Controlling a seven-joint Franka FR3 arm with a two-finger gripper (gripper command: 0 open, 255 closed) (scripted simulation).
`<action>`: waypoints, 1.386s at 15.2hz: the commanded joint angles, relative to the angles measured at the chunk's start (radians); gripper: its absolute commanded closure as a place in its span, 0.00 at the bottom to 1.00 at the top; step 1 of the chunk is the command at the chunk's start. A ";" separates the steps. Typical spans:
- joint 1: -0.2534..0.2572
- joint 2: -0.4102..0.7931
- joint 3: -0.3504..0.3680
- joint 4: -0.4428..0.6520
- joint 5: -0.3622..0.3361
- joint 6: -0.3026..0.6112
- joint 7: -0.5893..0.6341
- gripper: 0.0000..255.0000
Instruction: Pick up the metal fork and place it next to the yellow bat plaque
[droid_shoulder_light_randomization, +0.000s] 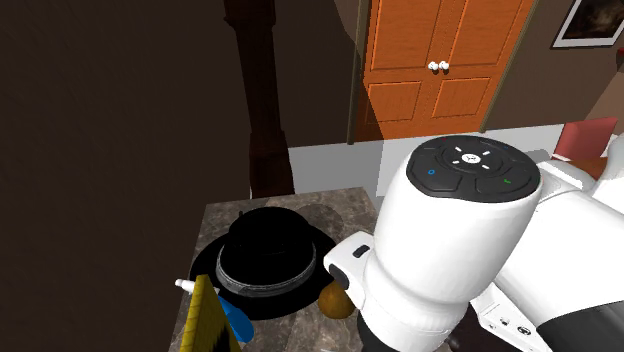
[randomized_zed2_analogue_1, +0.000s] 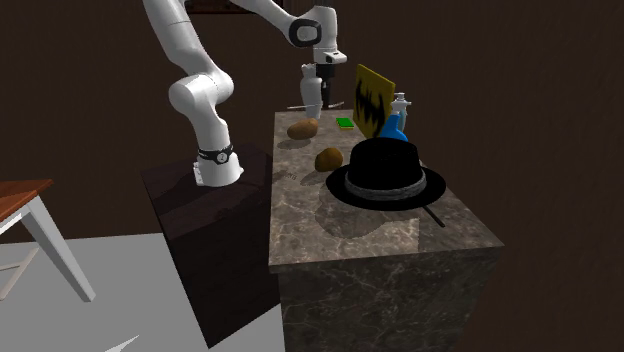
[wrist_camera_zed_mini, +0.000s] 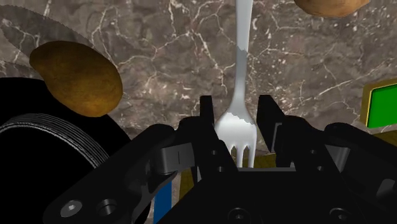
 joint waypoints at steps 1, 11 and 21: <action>-0.004 0.019 0.011 -0.017 -0.005 0.035 0.006 1.00; -0.034 0.132 0.065 -0.078 -0.060 0.198 0.053 1.00; -0.084 0.291 0.112 -0.117 -0.213 0.364 0.167 1.00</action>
